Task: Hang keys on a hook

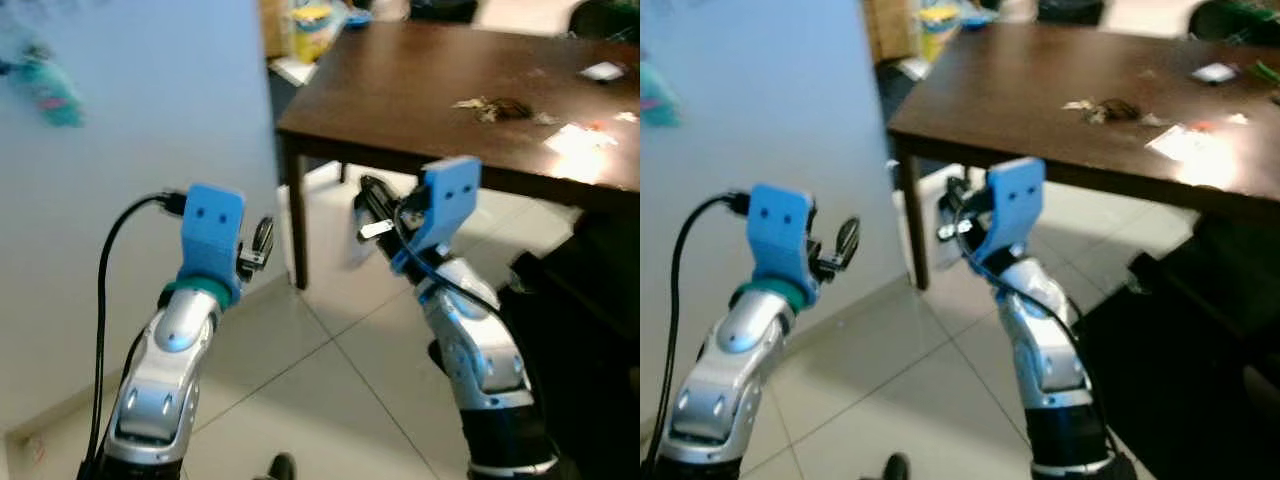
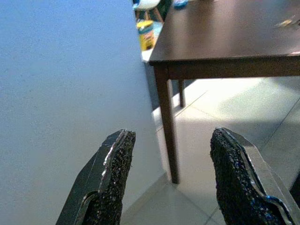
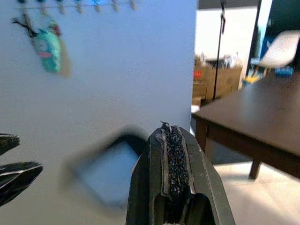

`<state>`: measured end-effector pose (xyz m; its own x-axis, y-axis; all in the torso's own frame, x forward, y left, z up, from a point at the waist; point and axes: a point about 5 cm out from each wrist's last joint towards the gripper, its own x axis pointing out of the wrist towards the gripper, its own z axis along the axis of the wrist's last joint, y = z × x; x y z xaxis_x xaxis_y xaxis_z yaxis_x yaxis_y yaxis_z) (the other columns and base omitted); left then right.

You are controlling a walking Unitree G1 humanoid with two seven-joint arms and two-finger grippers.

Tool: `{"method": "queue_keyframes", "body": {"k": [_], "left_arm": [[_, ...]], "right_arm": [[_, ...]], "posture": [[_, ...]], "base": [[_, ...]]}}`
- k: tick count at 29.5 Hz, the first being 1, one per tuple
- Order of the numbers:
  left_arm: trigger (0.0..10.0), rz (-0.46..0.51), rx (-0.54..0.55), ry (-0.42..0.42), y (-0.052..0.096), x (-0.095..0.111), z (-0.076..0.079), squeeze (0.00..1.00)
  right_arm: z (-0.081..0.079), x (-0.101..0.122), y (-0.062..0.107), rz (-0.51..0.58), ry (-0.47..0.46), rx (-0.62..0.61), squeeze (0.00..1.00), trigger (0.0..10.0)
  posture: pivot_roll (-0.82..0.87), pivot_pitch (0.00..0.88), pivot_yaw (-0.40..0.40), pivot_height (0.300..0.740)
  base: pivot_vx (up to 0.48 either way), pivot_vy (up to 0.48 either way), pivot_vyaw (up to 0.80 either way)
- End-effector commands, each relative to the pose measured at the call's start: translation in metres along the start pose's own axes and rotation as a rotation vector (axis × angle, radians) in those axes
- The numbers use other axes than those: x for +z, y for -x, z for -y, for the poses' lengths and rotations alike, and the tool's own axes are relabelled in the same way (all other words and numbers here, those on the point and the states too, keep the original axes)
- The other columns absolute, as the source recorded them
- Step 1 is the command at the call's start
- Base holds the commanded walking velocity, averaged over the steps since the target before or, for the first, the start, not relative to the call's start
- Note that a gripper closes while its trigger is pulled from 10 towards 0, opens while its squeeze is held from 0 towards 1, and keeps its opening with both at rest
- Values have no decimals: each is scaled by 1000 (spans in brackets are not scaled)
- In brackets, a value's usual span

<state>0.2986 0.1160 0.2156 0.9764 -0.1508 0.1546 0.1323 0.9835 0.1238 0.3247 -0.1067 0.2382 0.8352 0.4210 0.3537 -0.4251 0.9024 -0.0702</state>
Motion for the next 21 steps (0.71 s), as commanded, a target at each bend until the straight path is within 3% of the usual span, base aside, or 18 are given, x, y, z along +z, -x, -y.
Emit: {"method": "queue_keyframes", "body": {"k": [1,16,21], "left_arm": [[10000,-21,23,-11,2,-5,-5,0],[10000,41,13,1,-1,8,-4,0],[10000,67,27,-7,-4,13,-7,0]], "right_arm": [[-6,8,-3,33,11,28,0,10000],[-11,27,-10,110,-1,47,0,10000],[-8,30,-11,131,-39,4,0,10000]], "posture": [[-59,91,66,740],[-61,91,70,740],[-60,92,74,740]], "base": [[0,0,800],[0,0,798],[360,0,0]]}}
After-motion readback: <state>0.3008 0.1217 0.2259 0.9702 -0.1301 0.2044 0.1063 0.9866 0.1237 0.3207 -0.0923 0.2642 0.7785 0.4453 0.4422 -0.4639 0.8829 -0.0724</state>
